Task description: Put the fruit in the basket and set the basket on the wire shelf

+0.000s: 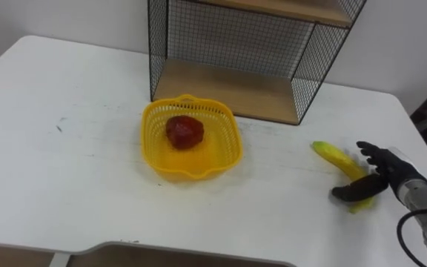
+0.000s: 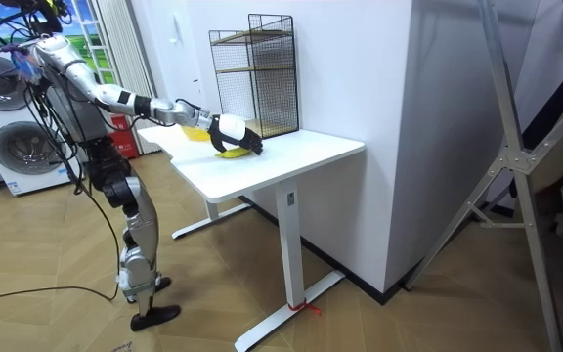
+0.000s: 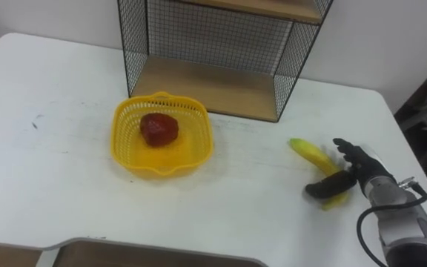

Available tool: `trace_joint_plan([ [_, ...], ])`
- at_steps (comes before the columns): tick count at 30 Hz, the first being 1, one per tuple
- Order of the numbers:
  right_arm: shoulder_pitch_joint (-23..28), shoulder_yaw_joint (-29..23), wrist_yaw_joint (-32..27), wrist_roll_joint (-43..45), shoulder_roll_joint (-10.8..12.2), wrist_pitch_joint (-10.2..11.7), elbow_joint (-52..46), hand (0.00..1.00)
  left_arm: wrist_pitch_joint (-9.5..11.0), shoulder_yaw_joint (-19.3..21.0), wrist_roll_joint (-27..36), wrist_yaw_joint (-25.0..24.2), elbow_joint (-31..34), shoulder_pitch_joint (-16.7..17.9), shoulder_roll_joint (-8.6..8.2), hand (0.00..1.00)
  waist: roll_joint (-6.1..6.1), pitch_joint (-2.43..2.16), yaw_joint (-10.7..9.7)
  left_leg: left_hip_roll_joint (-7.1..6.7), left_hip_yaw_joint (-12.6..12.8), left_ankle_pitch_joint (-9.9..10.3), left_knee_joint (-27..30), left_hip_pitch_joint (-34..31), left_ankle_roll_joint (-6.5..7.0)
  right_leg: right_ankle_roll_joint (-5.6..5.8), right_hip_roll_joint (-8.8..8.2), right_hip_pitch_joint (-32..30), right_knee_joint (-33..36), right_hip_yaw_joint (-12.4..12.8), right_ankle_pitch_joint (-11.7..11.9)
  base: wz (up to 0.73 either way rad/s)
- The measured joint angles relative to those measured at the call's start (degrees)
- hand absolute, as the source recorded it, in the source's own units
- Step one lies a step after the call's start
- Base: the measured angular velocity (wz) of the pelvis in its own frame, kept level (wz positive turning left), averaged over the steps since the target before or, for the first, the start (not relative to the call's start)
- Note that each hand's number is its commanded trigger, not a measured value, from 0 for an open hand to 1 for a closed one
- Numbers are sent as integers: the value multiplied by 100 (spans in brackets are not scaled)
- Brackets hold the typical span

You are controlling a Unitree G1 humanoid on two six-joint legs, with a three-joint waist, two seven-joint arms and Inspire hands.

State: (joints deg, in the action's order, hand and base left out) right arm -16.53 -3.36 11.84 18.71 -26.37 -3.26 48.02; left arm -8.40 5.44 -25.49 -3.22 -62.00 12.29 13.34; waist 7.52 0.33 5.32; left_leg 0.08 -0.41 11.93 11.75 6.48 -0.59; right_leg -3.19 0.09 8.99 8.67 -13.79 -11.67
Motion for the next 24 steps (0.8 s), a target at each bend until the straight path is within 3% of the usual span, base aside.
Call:
trace_joint_plan([
  [3, -27, 3, -88, 505, 0, 16, -9, 100, 1, 0, 0, -22, 0, -28, 28, 0, -6, -3, 1, -3, -13, 0, 3, -10, 0, 0, 1, -4, 0, 0, 0, 0],
  [7, -88, 13, -319, 1069, -11, -7, -11, 100, 1, -7, 5, -38, 0, -59, 58, 0, -70, -42, 13, -3, -14, 0, 7, -30, 0, -2, 7, -11, 8, -8, 2, 0],
  [13, -93, 119, -409, 1130, -59, -20, -5, 100, 19, -6, 2, -39, -114, -220, 63, 0, -99, -65, 123, 11, -17, 0, -16, 10, -1, -3, 17, 10, 10, 3, 1, -2],
  [24, -95, 119, -357, 962, -57, -135, 65, 100, 17, -6, 7, -120, -131, -246, 84, 0, 1, 5, 121, -11, -30, 2, 8, -34, 3, 4, -2, -4, -6, -19, -3, 1],
])
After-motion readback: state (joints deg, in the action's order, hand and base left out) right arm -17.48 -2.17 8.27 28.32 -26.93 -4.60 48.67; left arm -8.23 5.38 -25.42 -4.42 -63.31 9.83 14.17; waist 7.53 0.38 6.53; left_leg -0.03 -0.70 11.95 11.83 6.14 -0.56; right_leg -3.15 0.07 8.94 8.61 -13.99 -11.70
